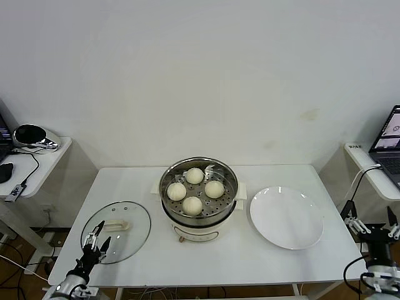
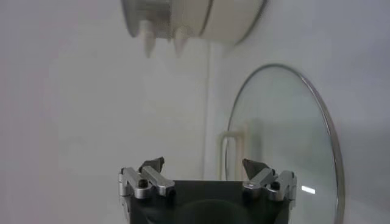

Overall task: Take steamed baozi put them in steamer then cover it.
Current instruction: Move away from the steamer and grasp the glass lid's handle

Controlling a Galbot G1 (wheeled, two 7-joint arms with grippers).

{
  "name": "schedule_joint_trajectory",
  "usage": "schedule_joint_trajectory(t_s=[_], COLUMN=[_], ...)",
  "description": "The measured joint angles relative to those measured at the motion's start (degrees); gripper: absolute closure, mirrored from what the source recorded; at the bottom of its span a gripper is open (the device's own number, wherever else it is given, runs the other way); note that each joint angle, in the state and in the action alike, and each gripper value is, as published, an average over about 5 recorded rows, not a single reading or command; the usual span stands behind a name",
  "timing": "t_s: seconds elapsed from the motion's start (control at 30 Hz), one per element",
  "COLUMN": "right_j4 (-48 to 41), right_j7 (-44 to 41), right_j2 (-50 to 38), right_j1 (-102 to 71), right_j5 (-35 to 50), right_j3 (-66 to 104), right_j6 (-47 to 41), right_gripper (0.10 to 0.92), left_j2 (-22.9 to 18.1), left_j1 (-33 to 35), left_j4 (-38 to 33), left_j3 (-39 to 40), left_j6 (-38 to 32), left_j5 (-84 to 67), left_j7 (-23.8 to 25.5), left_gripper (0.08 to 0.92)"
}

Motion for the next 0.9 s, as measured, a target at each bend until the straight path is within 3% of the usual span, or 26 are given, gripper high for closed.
schedule_joint_trajectory(t_s=[0.73,0.9], right_j4=[-0.09,-0.29], right_j7=[0.66,0.67], right_j2=[2.27,2.45], right_j1=[-2.15,-2.16], right_j5=[-1.05,-1.34], right_j3=[1.69,1.33], right_j6=[0.74,0.77], right_gripper=[0.203,0.203], left_j2=[0.86,0.79], left_j1=[-11.94,-12.83], left_j4=[8.72,9.94], left_j3=[3.71,4.05], left_j6=[0.01,-0.09], left_j5=[2.90,2.42], left_j7=[2.05,2.59], left_gripper=[0.179,0.285])
